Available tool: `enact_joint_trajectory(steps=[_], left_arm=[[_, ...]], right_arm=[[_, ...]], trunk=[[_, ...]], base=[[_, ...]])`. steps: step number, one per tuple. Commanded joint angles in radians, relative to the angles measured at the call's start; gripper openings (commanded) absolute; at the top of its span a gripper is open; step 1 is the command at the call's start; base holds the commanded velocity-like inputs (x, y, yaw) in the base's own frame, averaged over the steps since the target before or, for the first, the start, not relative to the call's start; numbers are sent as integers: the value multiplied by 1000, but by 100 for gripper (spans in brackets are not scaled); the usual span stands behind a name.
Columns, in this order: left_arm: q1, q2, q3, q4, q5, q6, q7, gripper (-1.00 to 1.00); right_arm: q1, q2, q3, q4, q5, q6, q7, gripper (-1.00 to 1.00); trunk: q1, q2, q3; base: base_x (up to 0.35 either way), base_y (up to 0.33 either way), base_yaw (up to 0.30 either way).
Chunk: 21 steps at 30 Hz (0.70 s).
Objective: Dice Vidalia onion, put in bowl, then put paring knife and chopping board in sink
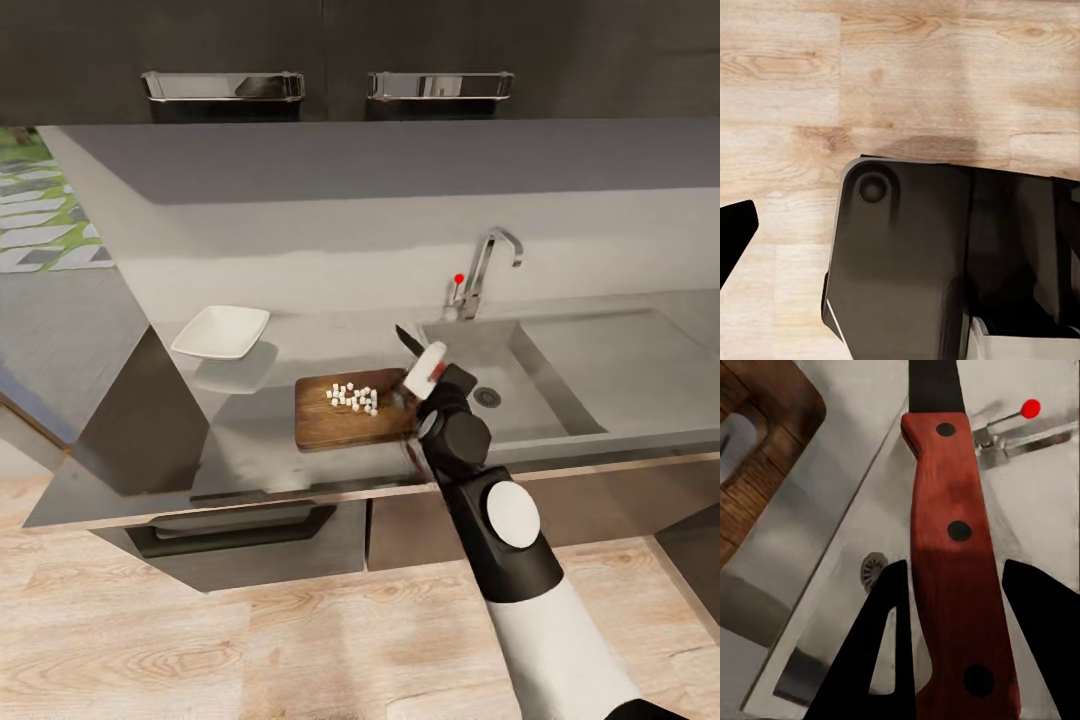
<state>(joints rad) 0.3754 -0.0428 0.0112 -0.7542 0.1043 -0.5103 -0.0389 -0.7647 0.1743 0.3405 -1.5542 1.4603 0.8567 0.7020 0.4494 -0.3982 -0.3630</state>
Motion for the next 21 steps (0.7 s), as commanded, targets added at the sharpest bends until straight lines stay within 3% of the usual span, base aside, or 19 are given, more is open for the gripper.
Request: enact_joint_trajectory(steps=[1, 4, 9, 13, 16, 21], left_arm=[[0, 0, 1, -1, 8, 0, -4, 100], [0, -1, 1, 3, 8, 0, -4, 100], [0, -1, 1, 7, 8, 0, -4, 100], [0, -1, 1, 7, 8, 0, -4, 100], [0, 0, 2, 7, 7, -1, -4, 100], [0, 0, 3, 8, 7, -1, -3, 100]], right_arm=[[-1, 0, -31, -18, -8, 1, 1, -100], [-1, 0, -132, -53, -96, -12, -16, -100], [-2, 0, -296, -71, -291, -38, -75, -100], [-2, 0, -451, -72, -458, -46, -91, -100], [-1, -25, -550, -68, -575, -72, -91, -100], [-1, -52, -582, -63, -622, -106, -89, -100]], trunk=[[1, -2, -2], [1, -2, -2], [1, -2, -2], [1, -2, -2], [1, -2, -2], [1, -2, -2]], base=[[0, 0, 0], [0, 0, 0], [0, 0, 0], [0, 0, 0], [0, 0, 0], [0, 0, 0]])
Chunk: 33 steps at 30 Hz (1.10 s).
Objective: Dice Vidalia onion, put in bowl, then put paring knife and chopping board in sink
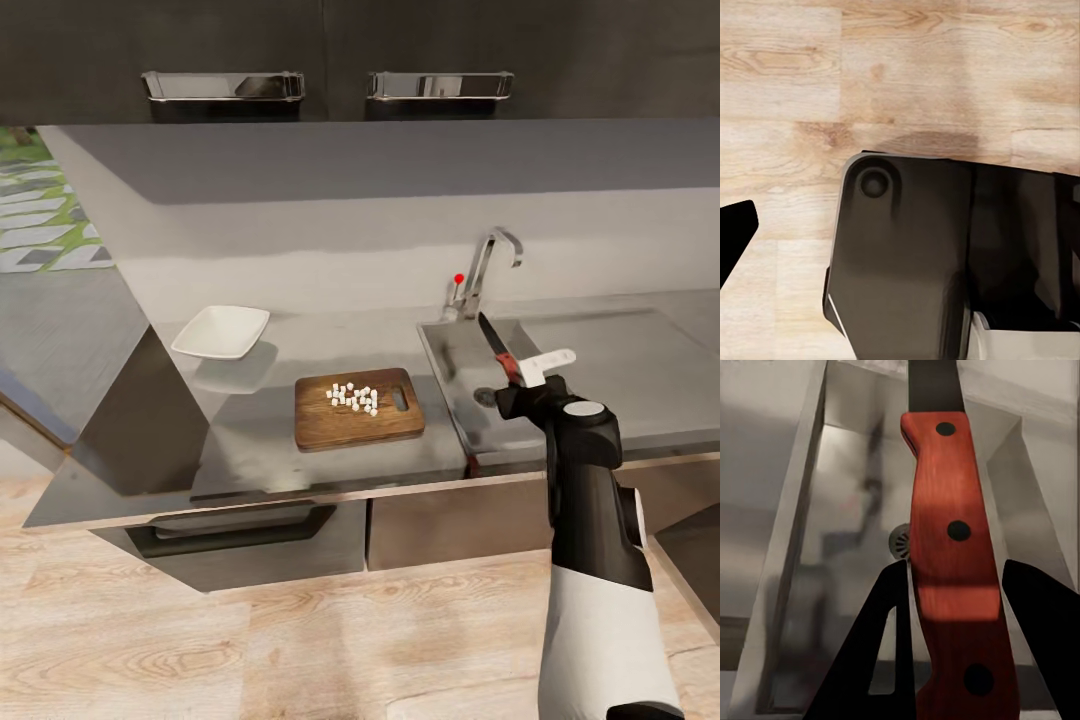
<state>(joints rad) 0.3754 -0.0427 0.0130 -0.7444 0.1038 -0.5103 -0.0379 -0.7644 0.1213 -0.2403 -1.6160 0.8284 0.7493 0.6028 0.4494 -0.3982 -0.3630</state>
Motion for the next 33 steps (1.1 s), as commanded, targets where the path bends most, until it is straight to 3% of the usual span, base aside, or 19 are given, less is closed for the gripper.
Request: enact_joint_trajectory(steps=[1, 8, 12, 13, 15, 21, 33], left_arm=[[0, 0, 2, -1, 7, -1, -4, 100], [0, 0, 1, -1, 7, -2, -5, 100], [0, 0, 1, -2, 7, -2, -5, 100], [0, 0, 1, -2, 7, -2, -5, 100], [0, 0, 1, -1, 6, -2, -5, 100], [0, 0, 1, -2, 5, -3, -5, 100], [0, 0, 2, -6, 5, -37, -5, 100]], right_arm=[[-1, 0, -3, 0, 7, -1, 11, -100], [4, 0, -20, 4, 2, -3, 9, -100], [6, 6, -154, 4, -1, -18, 10, -100], [6, 10, -203, 9, -4, -59, 12, -100], [6, 14, -224, 29, -10, -107, 15, -100], [6, 17, -240, 76, -13, -156, 17, -100], [5, 20, -240, 158, -14, -162, 16, -100]], trunk=[[1, -2, -2], [1, -2, -2], [1, -2, 0], [1, -2, 1], [1, -2, 4], [1, -2, 13], [1, -2, 32]], base=[[0, 0, 0], [0, 0, 0], [0, 0, 0], [0, 0, 0], [0, 0, 0], [24, -24, 0], [162, -165, 83]])
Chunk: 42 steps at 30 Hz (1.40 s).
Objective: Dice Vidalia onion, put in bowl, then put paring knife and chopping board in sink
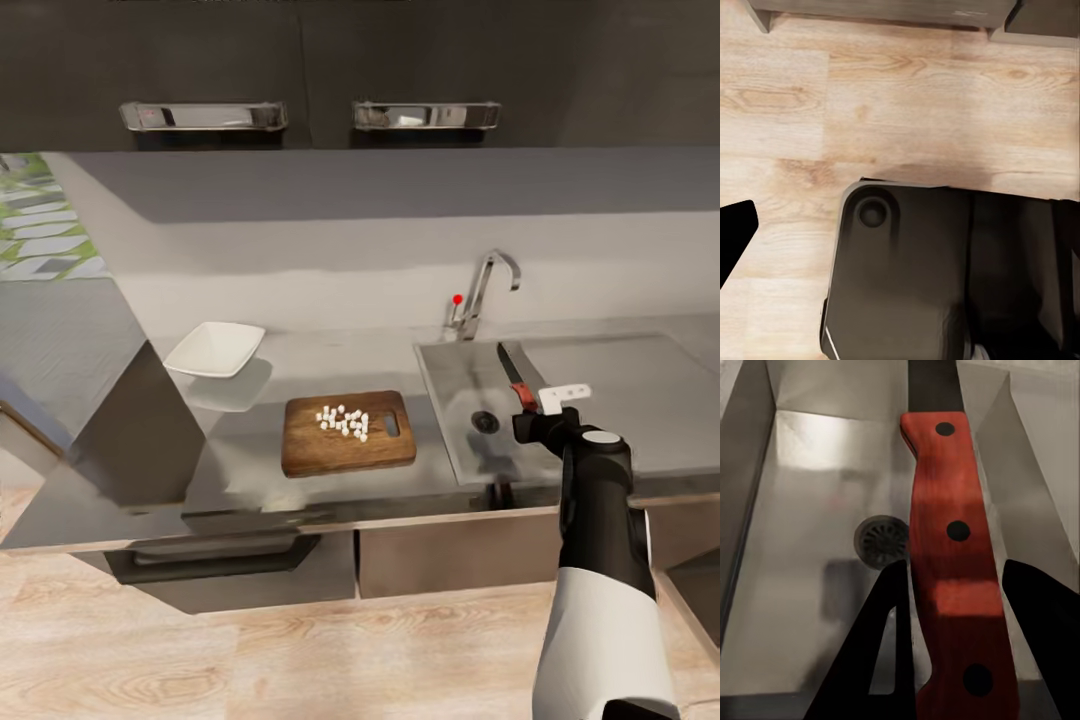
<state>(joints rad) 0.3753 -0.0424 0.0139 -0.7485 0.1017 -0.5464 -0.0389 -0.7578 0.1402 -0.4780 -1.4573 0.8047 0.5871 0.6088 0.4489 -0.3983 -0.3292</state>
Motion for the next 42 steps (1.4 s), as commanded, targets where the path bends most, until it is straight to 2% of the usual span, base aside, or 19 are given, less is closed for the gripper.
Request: enact_joint_trajectory(steps=[1, 11, 17, 19, 24, 25, 29, 32, 35, 42], left_arm=[[1, -1, 1, -2, 7, -1, -4, 100], [1, 1, 3, 1, 7, 0, -4, 100], [1, 2, 3, 3, 9, 0, -3, 100], [1, 2, 3, 3, 9, 0, -3, 100], [1, 2, 3, 3, 9, 1, -3, 100], [1, 2, 3, 3, 9, 1, -3, 100], [1, 2, 3, 3, 9, 2, -3, 100], [1, 2, 3, 3, 9, 2, -3, 100], [1, 2, 3, 3, 9, 2, -3, 100], [1, 2, 3, 3, 9, 2, -3, 100]], right_arm=[[-1, 1, -2, 13, 10, 0, 9, -100], [-1, 1, -2, 66, 10, -1, 8, -100], [-1, 0, -3, 120, 10, -1, 6, -100], [-1, -2, -5, 171, 10, -3, 5, -100], [-1, -6, -16, 216, 11, -42, 4, -100], [-1, -9, -43, 241, 11, -60, 2, -100], [-1, -12, -203, 297, 13, -194, -42, -100], [-1, -12, -271, 304, 13, -263, -62, -100], [-1, -12, -307, 314, 13, -293, -72, -100], [-1, -11, -317, 359, 16, -300, -77, -100]], trunk=[[1, -2, 0], [1, -2, 14], [1, -2, 21], [1, -2, 23], [1, -2, 27], [1, -2, 27], [1, -2, 29], [1, -2, 29], [1, -2, 29], [1, -2, 29]], base=[[243, -185, 165], [233, -163, 201], [31, -18, 229], [2, -1, 204], [0, 0, 118], [0, 0, 85], [0, 0, 37], [0, 0, 9], [0, 0, 2], [7, -2, 0]])
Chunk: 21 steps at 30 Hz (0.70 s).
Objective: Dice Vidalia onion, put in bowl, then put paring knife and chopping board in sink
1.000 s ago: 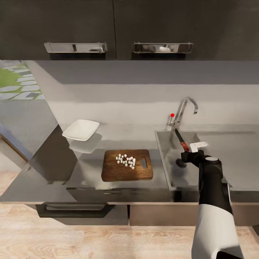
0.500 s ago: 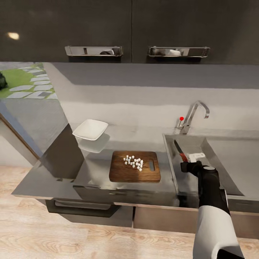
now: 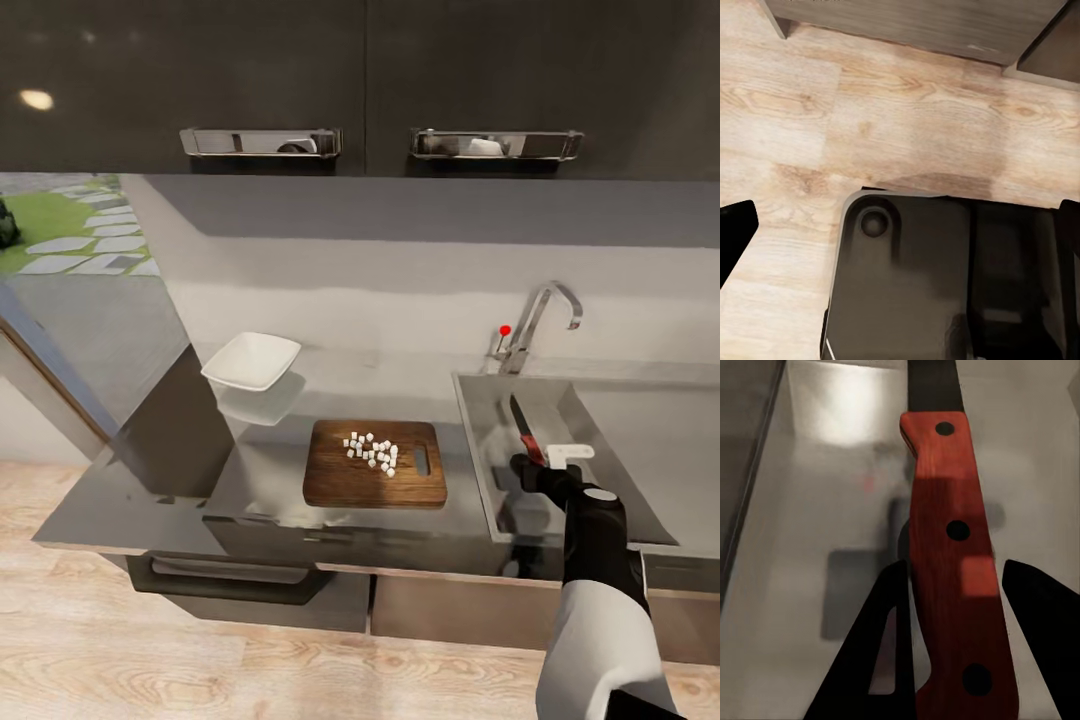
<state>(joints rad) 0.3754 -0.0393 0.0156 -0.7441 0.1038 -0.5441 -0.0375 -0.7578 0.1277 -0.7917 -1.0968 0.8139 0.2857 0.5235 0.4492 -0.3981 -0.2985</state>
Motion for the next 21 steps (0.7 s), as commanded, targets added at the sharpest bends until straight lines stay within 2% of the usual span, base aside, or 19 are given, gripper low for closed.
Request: enact_joint_trajectory(steps=[1, 6, 15, 21], left_arm=[[0, -1, 1, -1, 7, 0, -4, 100], [0, -1, 2, -1, 7, 0, -4, 100], [0, -1, 2, -1, 8, 0, -4, 100], [0, -1, 2, -1, 8, 0, -4, 100]], right_arm=[[-2, 2, -3, -1, 7, 3, 9, -100], [-2, 4, -3, 7, 7, 4, 9, -100], [-1, 1, -5, 55, 10, 4, 6, -100], [-1, -2, -7, 114, 11, 4, -67, -100]], trunk=[[1, -2, -2], [1, -2, -2], [1, -2, -12], [1, -2, -21]], base=[[122, -63, 0], [131, -65, 0], [14, -6, 0], [0, 0, 0]])
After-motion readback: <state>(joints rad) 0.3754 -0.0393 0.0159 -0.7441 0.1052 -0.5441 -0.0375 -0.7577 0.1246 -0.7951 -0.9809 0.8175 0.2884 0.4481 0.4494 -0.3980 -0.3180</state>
